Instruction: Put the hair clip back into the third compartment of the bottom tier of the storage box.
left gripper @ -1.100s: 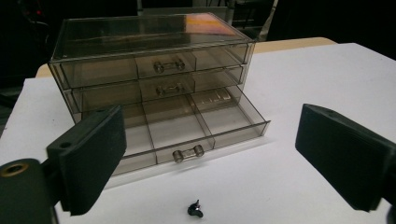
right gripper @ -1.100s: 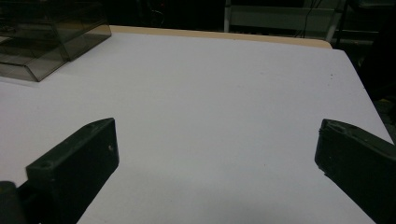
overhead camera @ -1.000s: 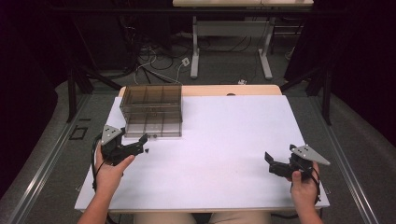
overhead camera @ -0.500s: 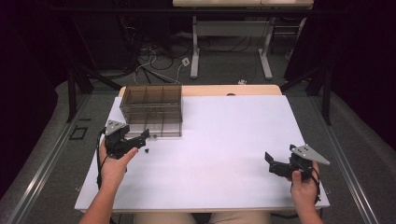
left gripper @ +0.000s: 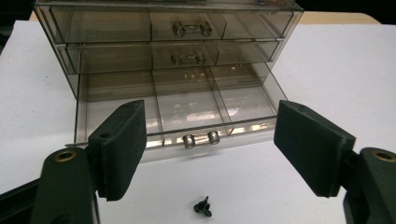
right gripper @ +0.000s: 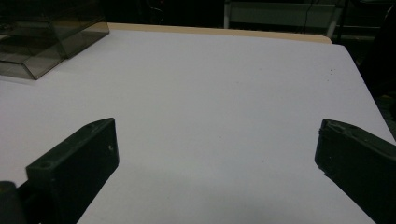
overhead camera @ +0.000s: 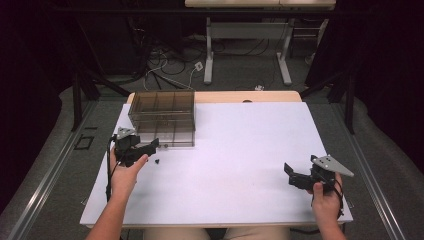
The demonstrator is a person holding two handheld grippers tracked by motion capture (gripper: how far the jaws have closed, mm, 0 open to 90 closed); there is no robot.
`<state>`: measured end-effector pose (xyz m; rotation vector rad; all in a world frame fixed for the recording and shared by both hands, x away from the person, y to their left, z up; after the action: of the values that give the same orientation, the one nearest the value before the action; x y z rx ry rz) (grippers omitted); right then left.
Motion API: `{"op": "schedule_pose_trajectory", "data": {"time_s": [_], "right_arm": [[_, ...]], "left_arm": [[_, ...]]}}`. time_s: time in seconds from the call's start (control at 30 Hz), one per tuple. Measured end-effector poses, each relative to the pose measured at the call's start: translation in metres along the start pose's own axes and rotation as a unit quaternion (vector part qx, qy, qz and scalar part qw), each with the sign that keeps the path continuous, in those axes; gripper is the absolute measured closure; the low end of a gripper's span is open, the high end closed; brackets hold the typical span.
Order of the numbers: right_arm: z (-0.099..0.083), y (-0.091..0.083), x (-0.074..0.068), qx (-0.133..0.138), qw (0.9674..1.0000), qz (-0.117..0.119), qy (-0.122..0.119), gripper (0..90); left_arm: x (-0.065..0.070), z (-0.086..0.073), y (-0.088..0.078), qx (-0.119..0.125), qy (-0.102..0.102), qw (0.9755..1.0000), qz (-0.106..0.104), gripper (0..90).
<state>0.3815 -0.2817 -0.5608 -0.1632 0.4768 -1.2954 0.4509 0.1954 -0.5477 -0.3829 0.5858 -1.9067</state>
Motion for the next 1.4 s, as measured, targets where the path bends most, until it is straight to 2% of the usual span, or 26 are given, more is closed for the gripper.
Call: {"op": "schedule_pose_trajectory", "data": {"time_s": [0.1,0.23,0.5,0.6,0.73,0.83,0.9,0.97,1.07,1.13,1.2,1.23,1.3,1.33,1.4], "right_arm": [[-0.001,0.000,0.000,-0.003,1.0000,0.000,0.001,0.0],[-0.001,0.000,0.001,-0.004,1.0000,0.000,-0.001,0.0],[-0.001,0.001,0.001,-0.006,1.0000,0.000,0.001,0.0],[-0.002,0.000,0.002,-0.009,1.0000,-0.003,0.002,0.0],[-0.002,0.001,0.002,-0.006,1.0000,-0.001,0.001,0.0],[-0.002,0.002,0.002,-0.006,1.0000,-0.001,0.002,0.0],[-0.002,0.002,0.002,-0.003,1.0000,0.000,0.002,0.0],[-0.003,0.002,0.002,-0.008,1.0000,0.000,0.002,0.0],[-0.003,0.002,0.002,-0.008,1.0000,0.000,0.002,0.0],[-0.003,0.002,0.003,-0.008,1.0000,0.000,0.002,0.0],[-0.003,0.002,0.003,-0.010,0.9999,0.001,0.001,0.0],[-0.003,0.002,0.003,-0.010,0.9999,0.001,0.001,0.0],[-0.003,0.002,0.003,-0.011,0.9999,0.001,0.001,0.0],[-0.003,0.002,0.003,-0.011,0.9999,0.001,0.000,0.0],[-0.003,0.002,0.002,-0.011,0.9999,0.002,0.001,0.0]], "left_arm": [[-0.001,-0.003,0.002,-0.015,-0.005,0.9999,0.004,29.1],[0.000,-0.009,0.006,-0.045,-0.011,0.9989,-0.003,32.8],[0.003,-0.022,0.012,-0.101,-0.013,0.9948,-0.004,39.2],[0.003,-0.025,0.015,-0.112,-0.019,0.9935,0.000,41.9],[0.005,-0.031,0.019,-0.138,-0.019,0.9902,-0.006,44.7],[0.007,-0.035,0.022,-0.146,-0.018,0.9891,-0.005,46.1],[0.008,-0.038,0.023,-0.156,-0.019,0.9875,-0.011,48.1],[0.008,-0.042,0.025,-0.157,-0.022,0.9872,-0.010,49.9],[0.010,-0.046,0.026,-0.170,-0.024,0.9850,-0.019,51.1],[0.009,-0.048,0.028,-0.169,-0.025,0.9852,-0.016,52.8],[0.010,-0.050,0.028,-0.176,-0.029,0.9838,-0.020,54.7],[0.010,-0.051,0.029,-0.174,-0.029,0.9841,-0.019,55.4],[0.011,-0.054,0.029,-0.183,-0.032,0.9822,-0.024,57.4],[0.010,-0.055,0.030,-0.181,-0.033,0.9827,-0.021,58.4],[0.010,-0.057,0.031,-0.185,-0.034,0.9818,-0.022,60.0]]}}
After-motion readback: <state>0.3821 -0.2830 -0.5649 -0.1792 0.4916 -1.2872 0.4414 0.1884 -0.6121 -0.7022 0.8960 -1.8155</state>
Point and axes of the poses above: each handheld gripper's, and its own axes: y roughly forward along the jaws, z roughly out of its top, x roughly to its right, the point moved 10 cm from there along y, roughly forward along the jaws, and after that the axes turned 12 degrees about y, right-handed, at the moved point
